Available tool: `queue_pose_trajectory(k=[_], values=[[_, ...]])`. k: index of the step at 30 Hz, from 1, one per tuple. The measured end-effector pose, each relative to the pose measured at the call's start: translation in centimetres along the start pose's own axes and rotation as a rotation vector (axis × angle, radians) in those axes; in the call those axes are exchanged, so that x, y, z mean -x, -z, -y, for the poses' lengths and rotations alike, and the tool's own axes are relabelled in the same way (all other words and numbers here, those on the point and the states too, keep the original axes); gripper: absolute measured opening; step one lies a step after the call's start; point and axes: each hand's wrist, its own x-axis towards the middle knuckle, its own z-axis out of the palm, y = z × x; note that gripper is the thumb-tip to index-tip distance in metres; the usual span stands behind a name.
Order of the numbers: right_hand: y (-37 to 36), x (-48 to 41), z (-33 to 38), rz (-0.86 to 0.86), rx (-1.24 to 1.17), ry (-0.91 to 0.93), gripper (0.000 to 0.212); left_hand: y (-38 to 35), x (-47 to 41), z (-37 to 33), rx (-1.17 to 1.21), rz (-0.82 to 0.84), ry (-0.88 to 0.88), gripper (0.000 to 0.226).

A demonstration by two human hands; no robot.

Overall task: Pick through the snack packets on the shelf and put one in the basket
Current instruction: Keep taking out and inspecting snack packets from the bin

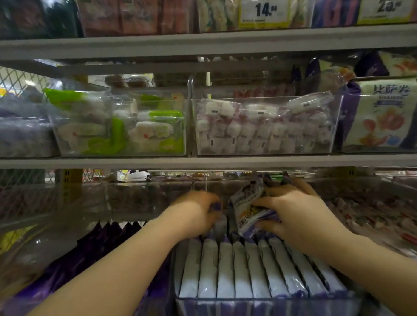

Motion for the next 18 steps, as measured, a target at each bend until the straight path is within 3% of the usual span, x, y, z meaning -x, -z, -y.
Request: queue_pose_trajectory(k=[3,5,8,11,18], values=[[1.0,3.2,1.3,-0.131,-0.121,-0.004,0.049,0.0,2.8,-1.3,0.226,-0.290,-0.014,0.033],[1.2,5.1,2.1,-0.257,-0.230,0.000,0.046,-0.1,4.8,-2.4,0.348,-0.386,0.008,0.036],[0.8,8.0,3.8,-0.377,-0.409,-0.006,0.048,-0.9,7.8,-4.4,0.754,-0.312,0.041,0.039],[0.1,11.1,6.1,-0.435,-0.549,0.005,0.053,-1.9,11.1,-6.0,1.129,-0.181,0.020,0.027],[-1.6,17.3,8.5,-0.367,-0.989,-0.147,0.067,-6.3,16.7,-6.0,1.286,-0.246,-0.053,0.050]])
